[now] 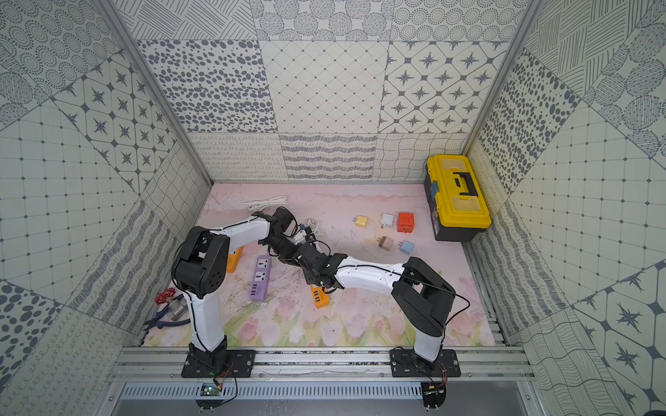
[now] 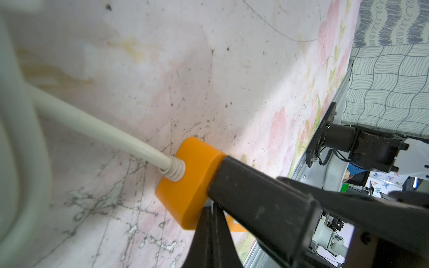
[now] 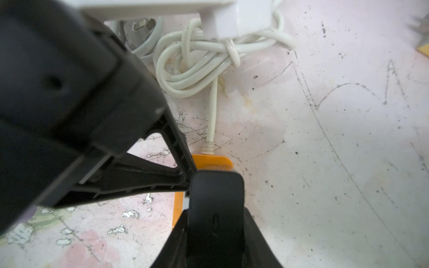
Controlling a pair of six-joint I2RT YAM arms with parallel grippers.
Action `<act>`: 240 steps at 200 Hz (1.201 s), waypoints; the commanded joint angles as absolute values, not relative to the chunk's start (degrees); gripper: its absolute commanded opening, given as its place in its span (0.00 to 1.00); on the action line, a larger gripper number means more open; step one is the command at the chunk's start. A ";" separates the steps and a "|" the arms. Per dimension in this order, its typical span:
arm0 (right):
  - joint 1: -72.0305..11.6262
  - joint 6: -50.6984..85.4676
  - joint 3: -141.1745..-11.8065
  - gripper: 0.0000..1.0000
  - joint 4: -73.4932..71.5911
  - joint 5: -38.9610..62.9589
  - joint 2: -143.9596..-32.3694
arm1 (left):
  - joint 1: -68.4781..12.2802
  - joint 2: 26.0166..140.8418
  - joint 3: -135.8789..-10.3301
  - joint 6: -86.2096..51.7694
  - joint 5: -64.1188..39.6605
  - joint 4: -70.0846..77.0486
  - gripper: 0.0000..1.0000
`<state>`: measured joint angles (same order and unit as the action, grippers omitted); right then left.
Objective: Pull the plug off the socket
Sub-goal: Remove the plug from the socket.
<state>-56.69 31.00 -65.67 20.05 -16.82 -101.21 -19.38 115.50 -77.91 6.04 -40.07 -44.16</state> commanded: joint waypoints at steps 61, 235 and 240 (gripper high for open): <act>-59.99 28.66 -70.77 0.14 19.34 -23.64 -102.85 | -19.37 116.37 -78.06 7.12 -36.39 -43.93 0.00; -56.13 30.84 -67.34 0.12 14.26 -14.12 -98.97 | -19.34 116.53 -78.24 7.12 -36.47 -44.04 0.00; -56.76 30.12 -68.06 0.12 15.28 -15.55 -99.40 | -19.39 116.50 -78.20 7.12 -36.47 -44.06 0.00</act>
<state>-54.72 30.85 -65.17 19.35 -12.73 -100.44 -19.33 115.50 -77.97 6.04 -40.42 -43.92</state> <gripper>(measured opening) 0.336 0.049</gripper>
